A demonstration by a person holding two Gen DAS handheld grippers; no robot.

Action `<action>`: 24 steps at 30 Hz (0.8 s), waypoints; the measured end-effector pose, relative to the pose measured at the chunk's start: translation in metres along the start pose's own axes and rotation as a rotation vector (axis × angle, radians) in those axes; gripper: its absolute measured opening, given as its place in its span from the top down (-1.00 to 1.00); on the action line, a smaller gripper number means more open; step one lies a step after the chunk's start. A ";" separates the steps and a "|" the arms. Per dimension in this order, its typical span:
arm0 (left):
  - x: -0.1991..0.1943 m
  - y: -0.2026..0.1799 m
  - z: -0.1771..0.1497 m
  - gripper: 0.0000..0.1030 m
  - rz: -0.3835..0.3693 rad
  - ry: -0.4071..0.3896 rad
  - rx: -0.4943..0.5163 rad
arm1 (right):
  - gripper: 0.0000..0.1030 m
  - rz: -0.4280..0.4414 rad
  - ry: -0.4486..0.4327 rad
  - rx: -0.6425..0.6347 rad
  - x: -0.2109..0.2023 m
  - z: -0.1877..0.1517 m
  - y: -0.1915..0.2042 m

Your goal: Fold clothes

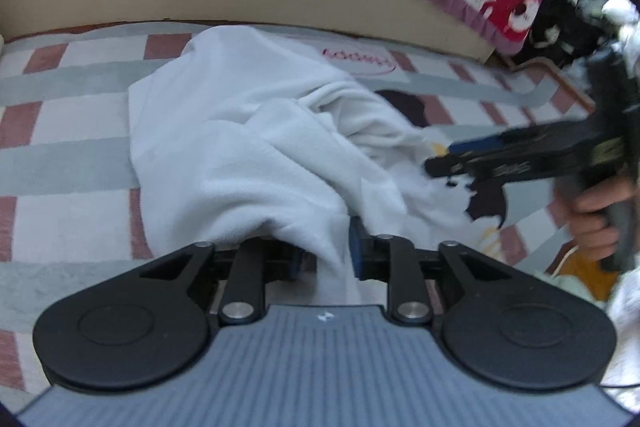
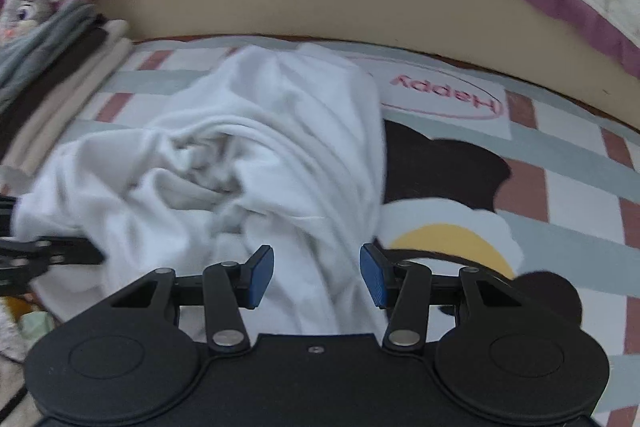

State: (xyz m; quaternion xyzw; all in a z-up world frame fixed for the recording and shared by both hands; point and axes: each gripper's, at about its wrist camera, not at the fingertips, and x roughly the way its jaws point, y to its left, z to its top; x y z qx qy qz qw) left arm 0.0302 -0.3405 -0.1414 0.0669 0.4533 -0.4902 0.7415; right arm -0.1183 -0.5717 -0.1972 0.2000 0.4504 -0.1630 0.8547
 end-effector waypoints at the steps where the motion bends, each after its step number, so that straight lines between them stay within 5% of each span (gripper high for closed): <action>1: 0.000 0.001 0.000 0.40 -0.015 -0.007 -0.012 | -0.05 -0.005 0.003 0.018 0.006 -0.001 -0.003; 3: 0.007 0.006 0.001 -0.10 -0.021 -0.002 -0.029 | -0.05 -0.016 0.010 0.054 0.017 -0.002 -0.008; 7: 0.037 0.008 -0.002 -0.29 0.058 0.081 -0.022 | 0.02 -0.019 -0.004 0.126 0.034 -0.005 -0.017; 8: 0.041 0.006 -0.005 -0.17 0.093 0.078 -0.002 | 0.17 -0.012 -0.018 0.145 0.036 -0.007 -0.018; 9: 0.041 0.002 -0.007 0.49 0.149 0.054 0.044 | 0.58 -0.011 -0.027 0.148 0.034 -0.006 -0.018; 10: 0.041 -0.003 -0.010 0.73 0.206 0.029 0.093 | 0.68 -0.032 -0.044 0.150 0.027 -0.005 -0.018; 13: 0.021 -0.014 -0.011 0.75 0.347 -0.096 0.191 | 0.73 -0.132 -0.120 0.171 0.000 0.001 -0.021; 16: -0.012 -0.008 -0.001 0.77 0.445 -0.226 0.141 | 0.76 -0.233 -0.225 0.212 -0.034 0.006 -0.032; 19: -0.043 0.003 0.017 0.80 0.487 -0.322 0.111 | 0.77 -0.298 -0.321 0.243 -0.065 0.008 -0.042; 24: -0.099 0.001 0.055 0.81 0.532 -0.492 0.200 | 0.79 -0.354 -0.507 0.126 -0.125 0.018 -0.035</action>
